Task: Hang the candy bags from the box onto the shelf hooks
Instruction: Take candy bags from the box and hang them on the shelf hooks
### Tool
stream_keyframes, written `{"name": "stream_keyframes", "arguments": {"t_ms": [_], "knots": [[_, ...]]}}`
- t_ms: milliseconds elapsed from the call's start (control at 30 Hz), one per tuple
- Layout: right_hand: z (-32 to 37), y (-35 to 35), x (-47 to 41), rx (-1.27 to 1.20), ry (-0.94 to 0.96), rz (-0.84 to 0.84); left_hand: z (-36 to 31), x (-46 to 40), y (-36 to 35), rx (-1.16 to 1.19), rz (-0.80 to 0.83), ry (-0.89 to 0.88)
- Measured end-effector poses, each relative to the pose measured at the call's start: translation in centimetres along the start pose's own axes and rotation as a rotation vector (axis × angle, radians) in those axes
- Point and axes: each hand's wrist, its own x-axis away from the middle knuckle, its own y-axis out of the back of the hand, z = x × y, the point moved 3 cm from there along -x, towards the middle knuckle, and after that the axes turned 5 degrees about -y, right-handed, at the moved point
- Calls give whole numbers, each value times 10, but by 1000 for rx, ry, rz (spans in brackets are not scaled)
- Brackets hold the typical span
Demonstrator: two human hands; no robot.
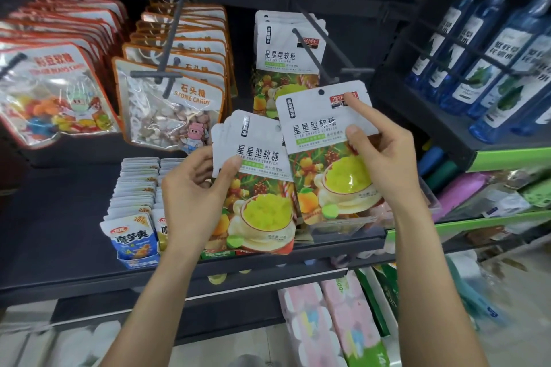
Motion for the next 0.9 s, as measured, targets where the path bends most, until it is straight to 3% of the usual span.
{"name": "stream_keyframes", "arguments": {"t_ms": [233,567,767,900], "knots": [[14,8,6,-31,204,-45,0,2,8,-23,-8,-2],[7,9,-3,-33,56,-71,-4,4,3,-19,35,-22],[-1,-2,-50,389,139,-108,-2,7,4,-58,56,-39],[-17,-23,-111,464,148,-68,0,6,10,-63,20,-12]]}}
